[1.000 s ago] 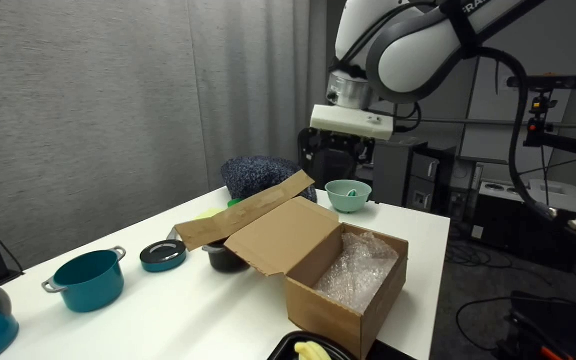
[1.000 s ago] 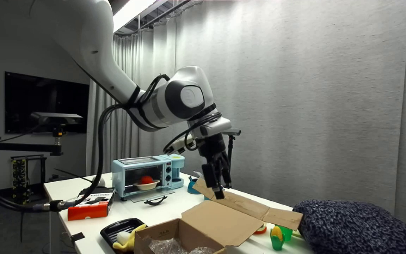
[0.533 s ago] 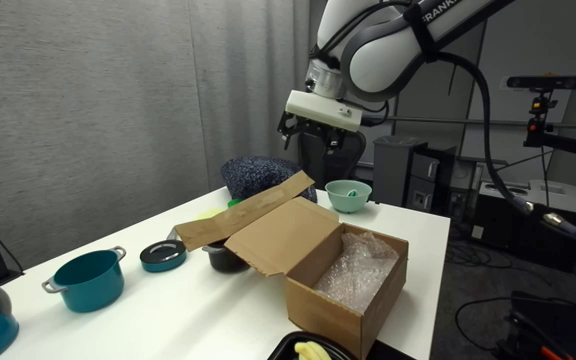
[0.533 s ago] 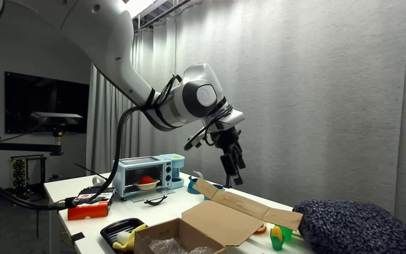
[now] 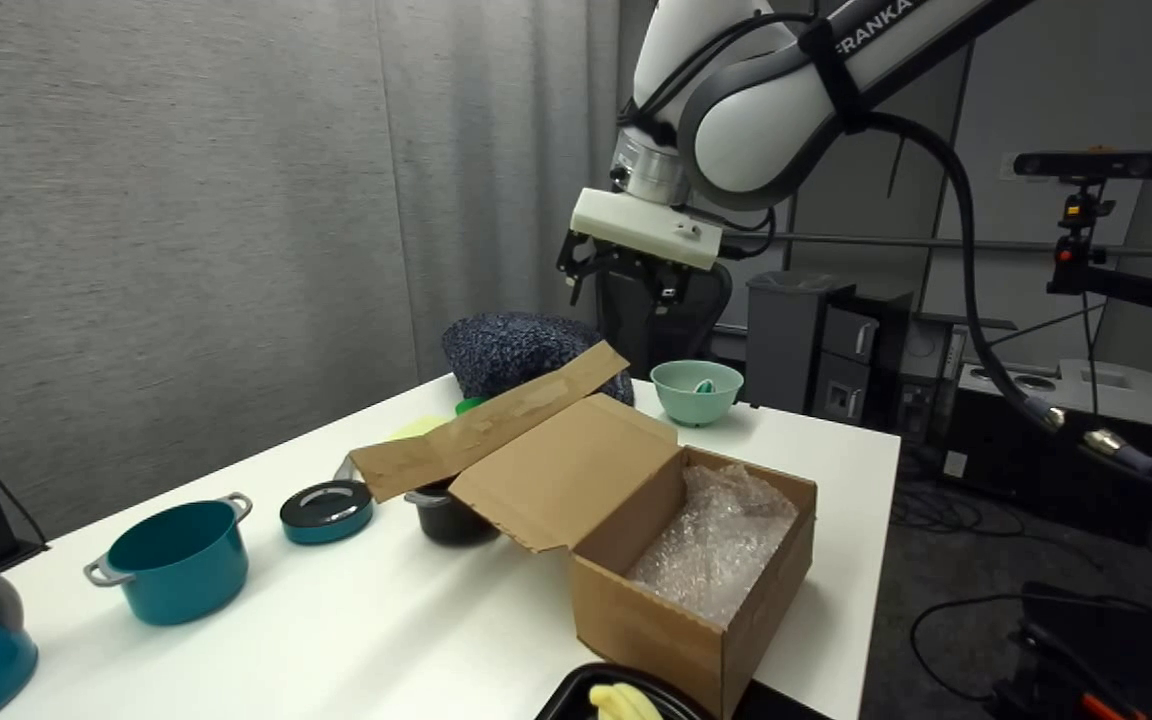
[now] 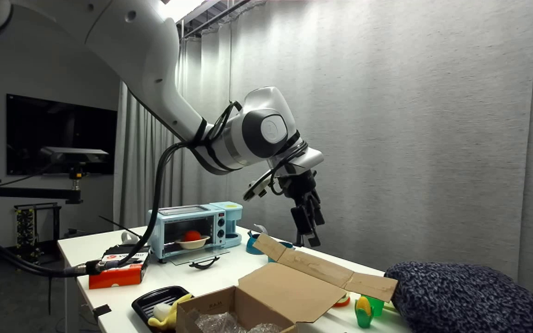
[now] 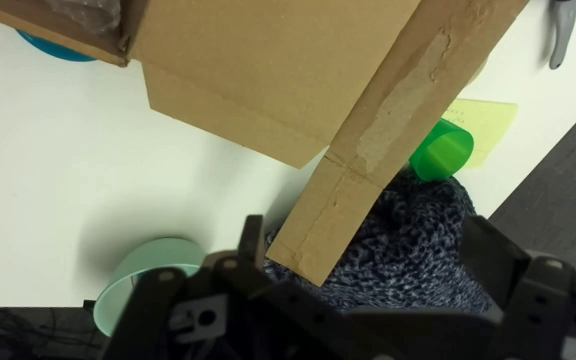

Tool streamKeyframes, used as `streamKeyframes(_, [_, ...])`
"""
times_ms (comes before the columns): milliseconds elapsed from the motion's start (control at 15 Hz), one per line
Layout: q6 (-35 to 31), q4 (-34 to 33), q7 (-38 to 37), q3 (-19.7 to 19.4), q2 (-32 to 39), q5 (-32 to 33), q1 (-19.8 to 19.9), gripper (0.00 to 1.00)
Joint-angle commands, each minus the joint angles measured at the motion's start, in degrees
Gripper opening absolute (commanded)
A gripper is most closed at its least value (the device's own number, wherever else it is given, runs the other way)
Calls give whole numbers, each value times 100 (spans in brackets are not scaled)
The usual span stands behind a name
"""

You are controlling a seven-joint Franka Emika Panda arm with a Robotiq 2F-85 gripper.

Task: Move the box forward, then close the lid of the box

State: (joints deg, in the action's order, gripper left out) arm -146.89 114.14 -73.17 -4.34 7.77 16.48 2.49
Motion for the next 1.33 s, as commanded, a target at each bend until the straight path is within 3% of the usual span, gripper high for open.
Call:
streamKeyframes(0, [-19,-359,10,-110,351,-358,-31,100])
streamKeyframes(333, [66,-1034,117,2,1045,-1373,-77,100])
streamKeyframes(600, [694,-1959,439,129,1574,-1927,-109,100])
streamKeyframes(933, [2050,-3123,493,111,2178,-2285,-75,100])
streamKeyframes(1267, [2101,-3820,372,44,2765,-2312,-112,100])
